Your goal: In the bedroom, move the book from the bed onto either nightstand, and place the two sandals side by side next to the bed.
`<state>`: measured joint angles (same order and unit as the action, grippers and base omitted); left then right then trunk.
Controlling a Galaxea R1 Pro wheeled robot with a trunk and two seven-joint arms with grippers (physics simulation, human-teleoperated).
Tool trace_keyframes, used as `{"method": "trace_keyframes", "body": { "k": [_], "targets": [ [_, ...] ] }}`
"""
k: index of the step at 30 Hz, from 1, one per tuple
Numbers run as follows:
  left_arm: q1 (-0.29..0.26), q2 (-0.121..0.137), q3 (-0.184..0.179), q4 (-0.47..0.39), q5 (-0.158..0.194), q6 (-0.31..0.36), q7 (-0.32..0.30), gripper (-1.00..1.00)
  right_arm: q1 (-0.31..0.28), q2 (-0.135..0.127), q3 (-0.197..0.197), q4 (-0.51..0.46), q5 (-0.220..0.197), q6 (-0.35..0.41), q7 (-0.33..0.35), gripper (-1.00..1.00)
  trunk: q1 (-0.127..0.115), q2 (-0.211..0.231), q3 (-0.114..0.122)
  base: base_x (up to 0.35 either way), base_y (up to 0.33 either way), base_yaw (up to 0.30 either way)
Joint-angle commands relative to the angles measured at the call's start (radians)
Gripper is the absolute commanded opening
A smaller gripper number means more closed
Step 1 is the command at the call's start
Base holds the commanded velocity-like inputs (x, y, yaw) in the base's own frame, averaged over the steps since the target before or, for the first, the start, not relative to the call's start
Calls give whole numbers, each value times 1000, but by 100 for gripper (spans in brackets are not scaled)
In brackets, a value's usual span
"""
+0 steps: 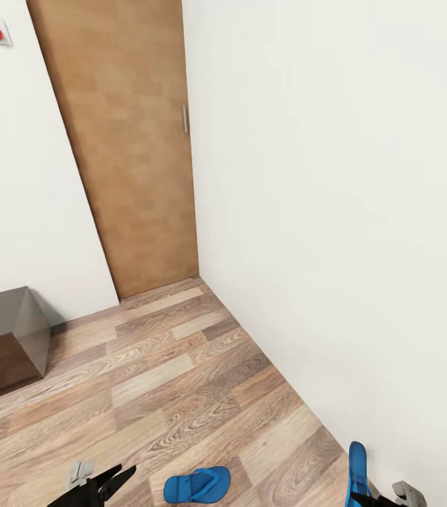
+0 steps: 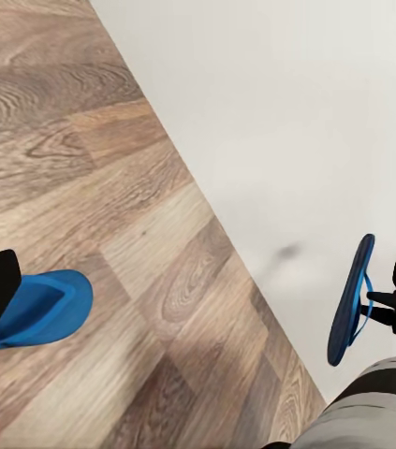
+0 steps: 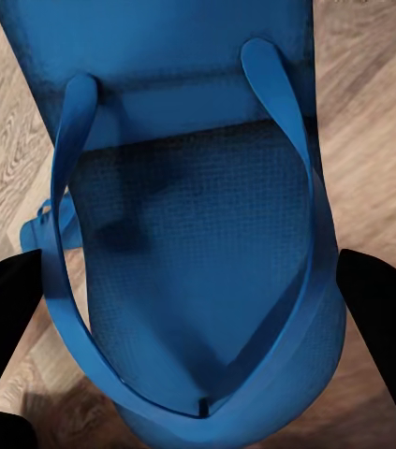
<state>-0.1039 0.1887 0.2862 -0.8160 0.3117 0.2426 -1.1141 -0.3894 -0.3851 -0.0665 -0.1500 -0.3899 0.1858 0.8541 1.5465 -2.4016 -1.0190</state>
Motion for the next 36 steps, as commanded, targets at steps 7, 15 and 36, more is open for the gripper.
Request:
{"method": "trace_keyframes", "body": {
  "k": [7, 15, 36],
  "targets": [
    [0, 0, 1, 0, 4, 10, -3, 100, 0, 0, -6, 0, -1, 10, 3, -100, 0, 0, -1, 0, -29, 5],
    [0, 0, 1, 0, 4, 10, -3, 100, 0, 0, -6, 0, -1, 11, 3, -100, 0, 0, -1, 0, -1, 13],
    [0, 0, 1, 0, 4, 10, -3, 100, 0, 0, -7, -2, -1, 11, 5, -100, 0, 0, -1, 0, 0, 191]
  ]
}}
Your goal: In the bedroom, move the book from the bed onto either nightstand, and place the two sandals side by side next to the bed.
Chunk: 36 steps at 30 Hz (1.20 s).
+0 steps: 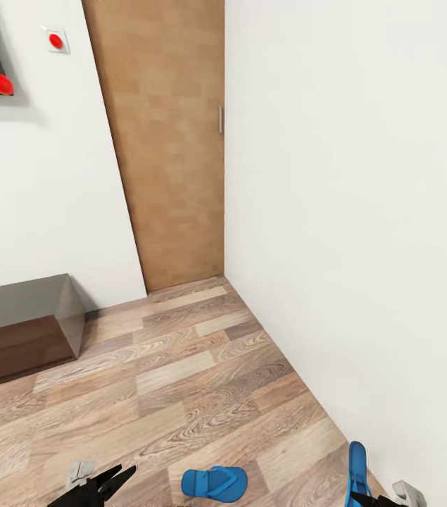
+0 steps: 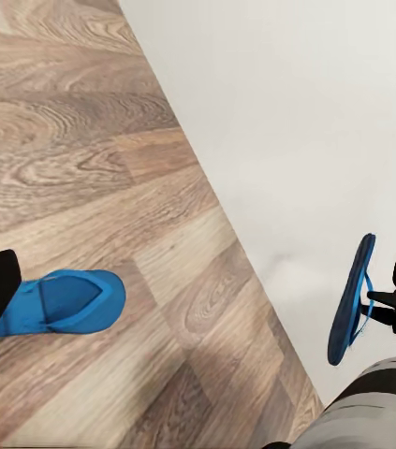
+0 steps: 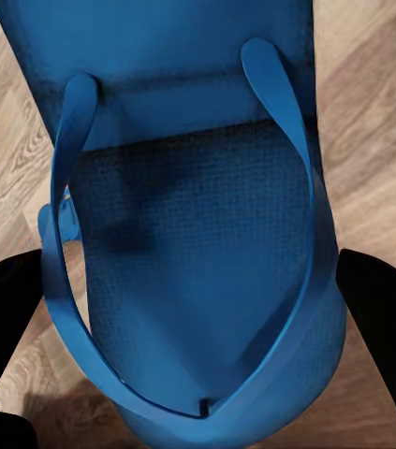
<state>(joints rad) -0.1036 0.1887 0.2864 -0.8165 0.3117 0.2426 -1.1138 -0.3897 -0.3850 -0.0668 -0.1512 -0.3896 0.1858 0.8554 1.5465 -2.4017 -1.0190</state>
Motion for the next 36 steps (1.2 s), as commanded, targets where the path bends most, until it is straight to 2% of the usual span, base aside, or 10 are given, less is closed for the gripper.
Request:
{"method": "trace_keyframes", "body": {
  "k": [1, 18, 19, 32, 36],
  "targets": [
    [-1, 0, 0, 0, 4, 10, -3, 100, 0, 0, -7, -1, -2, 11, 4, -100, 0, 0, -1, 0, 0, 236],
    [-1, 0, 0, 0, 4, 10, -3, 100, 0, -1, -7, 1, -2, 5, 3, -100, 0, 0, -1, 0, 0, 36],
    [-7, -1, -5, 6, 10, 5, 3, 100, 1, 5, -12, 6, -3, -1, -2, -100, 0, 0, -1, 0, 0, 0],
    [13, -5, 67, -2, 1, 30, -33, 100, 1, 3, -11, 7, -3, -37, -32, -100, 0, 0, -1, 0, 0, 0],
    [13, -5, 71, -3, 1, 31, -34, 100, 1, 3, -11, 7, -3, -38, -31, -100, 0, 0, -1, 0, 0, 0]
  ]
}}
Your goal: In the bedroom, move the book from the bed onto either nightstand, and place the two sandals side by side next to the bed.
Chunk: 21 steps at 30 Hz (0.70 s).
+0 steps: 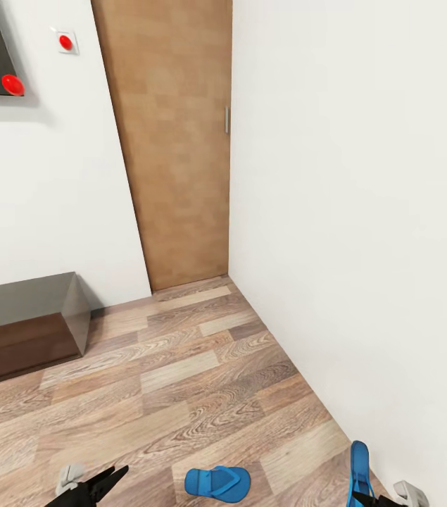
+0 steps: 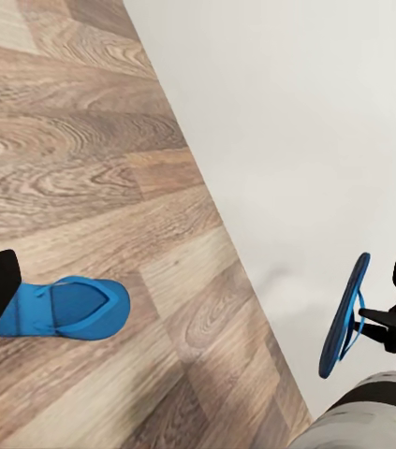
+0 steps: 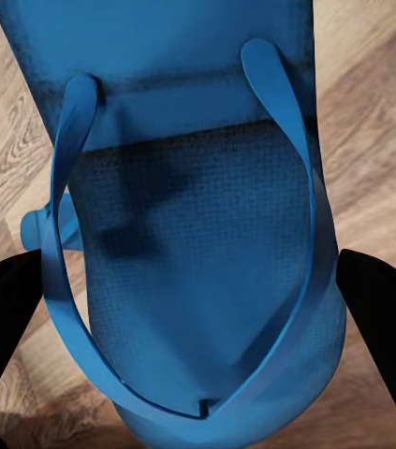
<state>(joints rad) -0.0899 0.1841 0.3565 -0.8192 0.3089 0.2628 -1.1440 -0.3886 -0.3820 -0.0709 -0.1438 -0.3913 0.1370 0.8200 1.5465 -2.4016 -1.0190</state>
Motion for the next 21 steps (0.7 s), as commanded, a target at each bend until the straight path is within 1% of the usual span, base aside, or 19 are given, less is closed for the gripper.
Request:
{"method": "trace_keyframes", "body": {
  "k": [1, 9, 17, 18, 19, 20, 21],
  "targets": [
    [0, 0, 1, 0, 4, 11, -3, 100, 0, 0, -7, 0, -1, 10, 4, -100, 0, 0, -1, 0, 0, 0],
    [0, 0, 1, 0, 4, 12, -5, 100, 0, 0, -6, -6, -3, 10, 10, -100, 0, 0, -1, 0, 0, 0],
    [0, 0, 0, 0, 4, 12, -6, 100, -1, -4, -8, -36, -3, 44, 54, -100, 0, 0, -1, 0, 0, 0],
    [0, 0, 0, 0, 4, 12, -6, 100, -2, -4, -8, -145, -3, 142, 114, -100, 0, 0, -1, 0, 0, 0],
    [-1, 0, -1, 0, 4, 12, -6, 100, -1, -3, -7, -236, -2, 254, 120, -100, 0, 0, -1, 0, 0, 0],
    [-1, 0, -1, 0, 4, 12, -6, 100, -1, -2, -7, -266, -2, 292, 122, -100, 0, 0, -1, 0, 0, 0],
    [-1, -1, -2, 0, 4, 12, -5, 100, -1, 0, -6, -351, -2, 392, 123, -100, 0, 0, -1, 0, 0, 0]
  ]
}}
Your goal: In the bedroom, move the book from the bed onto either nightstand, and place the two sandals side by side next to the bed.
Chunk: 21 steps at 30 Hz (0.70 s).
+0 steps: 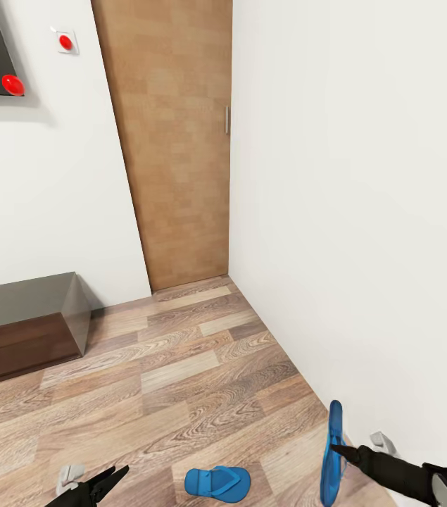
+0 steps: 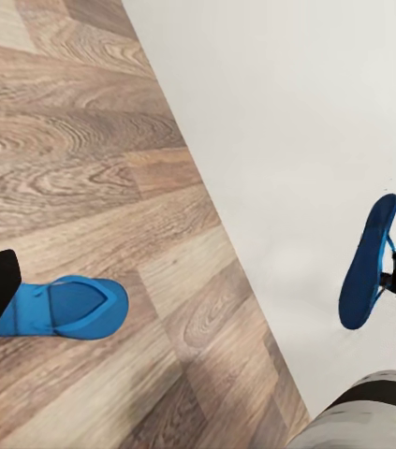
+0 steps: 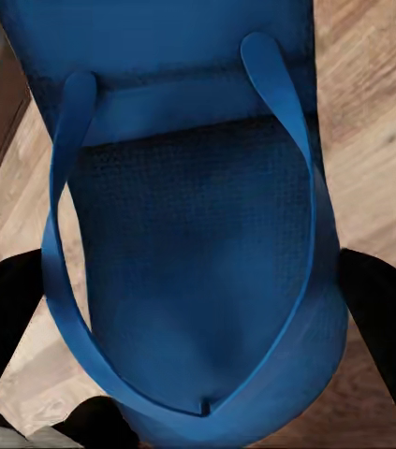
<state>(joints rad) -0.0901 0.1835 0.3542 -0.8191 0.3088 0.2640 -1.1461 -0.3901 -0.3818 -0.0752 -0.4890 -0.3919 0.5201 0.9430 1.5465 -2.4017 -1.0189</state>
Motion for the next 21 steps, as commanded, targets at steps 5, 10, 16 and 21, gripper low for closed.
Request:
{"method": "trace_keyframes", "body": {
  "k": [5, 10, 16, 21],
  "targets": [
    [0, 0, -1, -1, 4, 11, -1, 100, -1, 39, -1, -123, -3, 122, 1, -100, 0, 0, -1, 0, 0, 0],
    [0, 2, 8, -9, 9, 12, -5, 100, -1, 74, -5, -150, -23, 167, 3, -100, 0, 0, -1, 0, 0, 0],
    [0, 1, 11, -11, 11, 12, -3, 100, -1, 80, -4, -151, -49, 170, 3, -100, 0, 0, -1, 0, 0, 0],
    [0, 1, 12, -10, 12, 12, -3, 100, -1, 82, -1, -152, -51, 163, 3, -100, 0, 0, -1, 0, 0, 0]
  ]
}}
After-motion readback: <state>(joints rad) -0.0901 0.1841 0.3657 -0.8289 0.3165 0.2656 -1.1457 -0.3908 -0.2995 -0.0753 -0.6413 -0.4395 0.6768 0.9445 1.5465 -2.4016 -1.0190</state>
